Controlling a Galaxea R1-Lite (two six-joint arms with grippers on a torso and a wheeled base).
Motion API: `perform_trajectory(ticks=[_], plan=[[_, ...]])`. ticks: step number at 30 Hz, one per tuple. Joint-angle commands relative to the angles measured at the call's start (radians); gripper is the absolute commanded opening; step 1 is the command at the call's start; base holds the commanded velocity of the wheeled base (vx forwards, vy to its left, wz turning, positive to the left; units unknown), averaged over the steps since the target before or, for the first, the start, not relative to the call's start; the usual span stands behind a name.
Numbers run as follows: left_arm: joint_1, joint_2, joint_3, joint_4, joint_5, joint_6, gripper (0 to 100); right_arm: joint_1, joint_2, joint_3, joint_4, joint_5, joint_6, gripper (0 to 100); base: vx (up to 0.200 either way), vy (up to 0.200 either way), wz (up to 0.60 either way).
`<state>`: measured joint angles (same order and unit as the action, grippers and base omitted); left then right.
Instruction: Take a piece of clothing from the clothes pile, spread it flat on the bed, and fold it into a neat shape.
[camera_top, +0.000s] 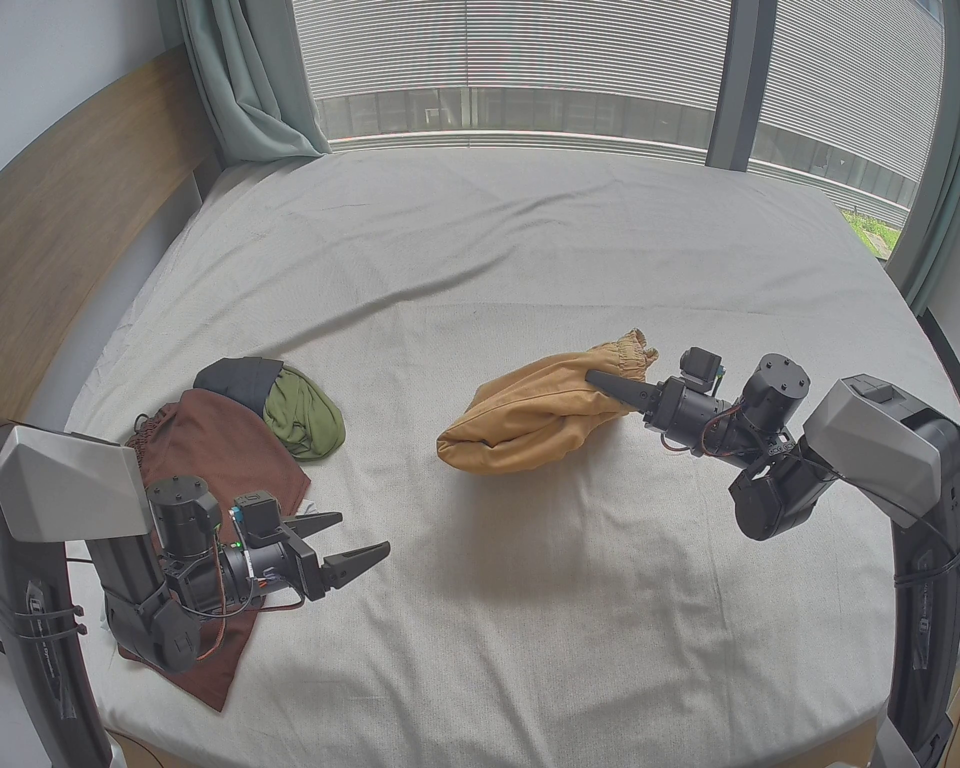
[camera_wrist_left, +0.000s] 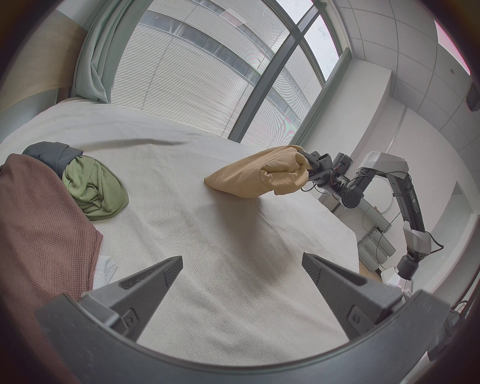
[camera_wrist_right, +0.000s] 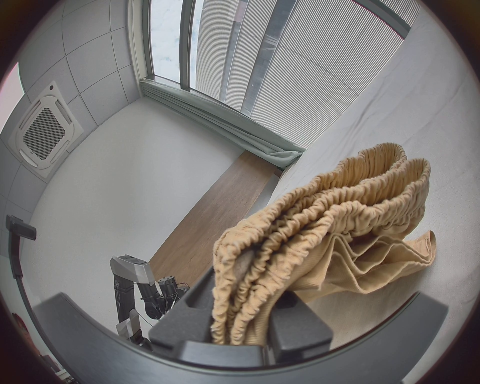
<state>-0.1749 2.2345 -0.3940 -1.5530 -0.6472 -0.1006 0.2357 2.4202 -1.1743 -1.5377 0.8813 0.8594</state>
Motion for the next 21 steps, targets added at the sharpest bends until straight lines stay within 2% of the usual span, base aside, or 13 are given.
perform_trajectory(ticks=[1, 10, 21], plan=[[0.000, 0.005, 0.000, -0.001, 0.000, -0.001, 100, 0.000, 0.013, -0.050, 0.008, 0.002, 0.001, 0, 0.000, 0.000, 0.00], [-0.006, 0.011, 0.001, -0.001, -0.002, -0.001, 100, -0.006, 0.056, -0.225, 0.076, -0.004, 0.006, 0, 0.000, 0.000, 0.00], [-0.008, 0.011, 0.003, -0.001, -0.002, -0.001, 100, -0.015, 0.092, -0.344, 0.140, -0.005, 0.004, 0, 0.000, 0.000, 0.00]])
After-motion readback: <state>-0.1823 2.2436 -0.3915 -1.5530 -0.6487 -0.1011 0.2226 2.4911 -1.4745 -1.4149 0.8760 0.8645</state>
